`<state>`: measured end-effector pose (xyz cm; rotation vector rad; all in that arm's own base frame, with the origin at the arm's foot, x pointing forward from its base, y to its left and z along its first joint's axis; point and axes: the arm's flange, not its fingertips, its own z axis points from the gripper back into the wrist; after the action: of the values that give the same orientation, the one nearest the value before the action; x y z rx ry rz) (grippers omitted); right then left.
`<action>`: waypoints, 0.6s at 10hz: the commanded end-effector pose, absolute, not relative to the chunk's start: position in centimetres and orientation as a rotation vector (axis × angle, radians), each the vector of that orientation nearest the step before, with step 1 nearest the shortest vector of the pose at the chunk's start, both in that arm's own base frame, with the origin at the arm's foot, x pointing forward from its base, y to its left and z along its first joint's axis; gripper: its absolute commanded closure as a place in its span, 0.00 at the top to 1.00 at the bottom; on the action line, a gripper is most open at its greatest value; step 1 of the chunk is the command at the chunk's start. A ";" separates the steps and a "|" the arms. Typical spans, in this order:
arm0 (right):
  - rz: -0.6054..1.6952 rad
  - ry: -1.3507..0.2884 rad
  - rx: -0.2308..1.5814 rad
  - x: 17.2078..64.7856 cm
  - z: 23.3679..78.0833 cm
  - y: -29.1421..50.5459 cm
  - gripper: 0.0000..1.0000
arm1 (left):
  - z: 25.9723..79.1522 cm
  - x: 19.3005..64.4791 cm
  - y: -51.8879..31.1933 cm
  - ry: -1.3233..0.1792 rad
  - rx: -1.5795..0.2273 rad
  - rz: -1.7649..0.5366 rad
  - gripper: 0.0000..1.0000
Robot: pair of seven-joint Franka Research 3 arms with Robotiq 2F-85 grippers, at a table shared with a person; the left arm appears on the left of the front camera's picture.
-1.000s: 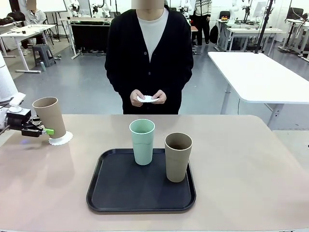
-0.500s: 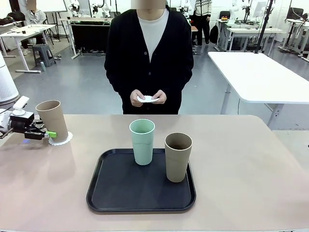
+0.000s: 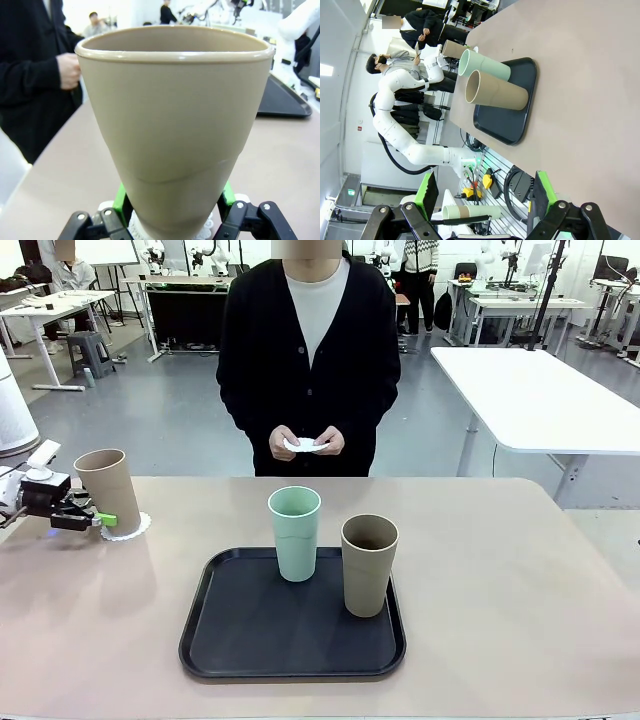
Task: Place coasters on the table and set cups on them.
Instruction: Pick up one Reusable plastic cup and place it on a coaster set by the human.
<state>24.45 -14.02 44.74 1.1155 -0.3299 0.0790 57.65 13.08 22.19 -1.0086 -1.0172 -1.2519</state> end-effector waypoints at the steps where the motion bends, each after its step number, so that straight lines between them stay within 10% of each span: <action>1: 0.083 -0.338 1.123 24.6 44.7 -14.0 1.00 | 22.2 57.7 13.2 -0.995 -1.026 -1.271 0.81; 4: 0.083 -0.338 1.123 24.6 44.7 -14.0 1.00 | 21.7 57.6 13.2 -0.983 -1.026 -1.273 0.81; 6: 0.083 -0.338 1.123 24.6 44.7 -14.0 1.00 | 21.7 57.6 13.2 -0.983 -1.023 -1.276 1.00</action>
<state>24.45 -14.02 44.74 1.1155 -0.3299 0.0790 57.45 12.98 21.69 -1.0179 -0.9982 -1.2589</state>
